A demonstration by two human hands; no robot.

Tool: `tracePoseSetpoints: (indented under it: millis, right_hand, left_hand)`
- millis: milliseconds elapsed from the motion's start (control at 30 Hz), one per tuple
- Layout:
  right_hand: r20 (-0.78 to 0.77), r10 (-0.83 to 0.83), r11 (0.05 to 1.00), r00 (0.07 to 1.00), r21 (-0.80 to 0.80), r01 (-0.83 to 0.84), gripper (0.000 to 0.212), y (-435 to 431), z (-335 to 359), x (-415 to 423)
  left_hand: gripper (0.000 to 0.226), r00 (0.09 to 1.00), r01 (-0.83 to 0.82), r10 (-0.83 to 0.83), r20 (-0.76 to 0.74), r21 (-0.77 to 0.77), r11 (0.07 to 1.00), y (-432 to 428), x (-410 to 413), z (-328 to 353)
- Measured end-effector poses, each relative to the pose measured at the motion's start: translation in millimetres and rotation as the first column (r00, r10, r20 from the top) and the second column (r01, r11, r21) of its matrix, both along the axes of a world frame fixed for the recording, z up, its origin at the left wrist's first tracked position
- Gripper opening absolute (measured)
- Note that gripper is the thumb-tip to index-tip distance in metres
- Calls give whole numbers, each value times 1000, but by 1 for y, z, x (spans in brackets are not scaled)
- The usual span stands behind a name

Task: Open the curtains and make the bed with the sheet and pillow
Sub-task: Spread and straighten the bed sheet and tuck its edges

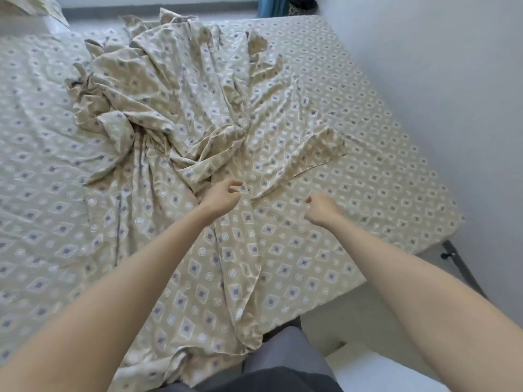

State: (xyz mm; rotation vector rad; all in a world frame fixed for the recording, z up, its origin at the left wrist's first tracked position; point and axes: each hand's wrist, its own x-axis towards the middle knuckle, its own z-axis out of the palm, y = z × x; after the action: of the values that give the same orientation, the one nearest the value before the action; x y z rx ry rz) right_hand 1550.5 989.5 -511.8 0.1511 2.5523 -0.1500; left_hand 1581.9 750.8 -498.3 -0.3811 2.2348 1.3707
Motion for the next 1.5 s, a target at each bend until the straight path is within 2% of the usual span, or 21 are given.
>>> tracePoseSetpoints:
  millis: [200,467,800,933,1200,1400,1500]
  right_hand:
    - [56,167,984,984,55,-170,37,73,-18,-81]
    - [55,340,937,939,68,-344,44,116,-35,-139]
    - [4,475,872,880,134,-472,52,121,-76,-190]
    - [11,529,840,848,135,-526,55,118,-99,-217]
    - [-23,682,727,731,135,-673,77,112,-189,-290]
    - [-38,794,602,606,181,-778,74,110,-254,-335]
    - [2,836,537,549,208,-818,79,107,-281,-356]
  left_hand:
    - [45,981,-179,181,72,-43,983,83,-56,-17]
    - [45,951,-288,299,73,-128,949,126,-102,-40]
    - [51,957,-262,276,89,-146,954,161,-140,-100]
    - [53,953,-256,283,105,-214,943,165,-157,-127]
    - [53,930,-323,357,89,-270,907,195,-199,-227]
    - [69,881,-314,439,178,-474,822,213,-211,-289]
    - [50,885,-296,446,133,-578,760,216,-221,-306]
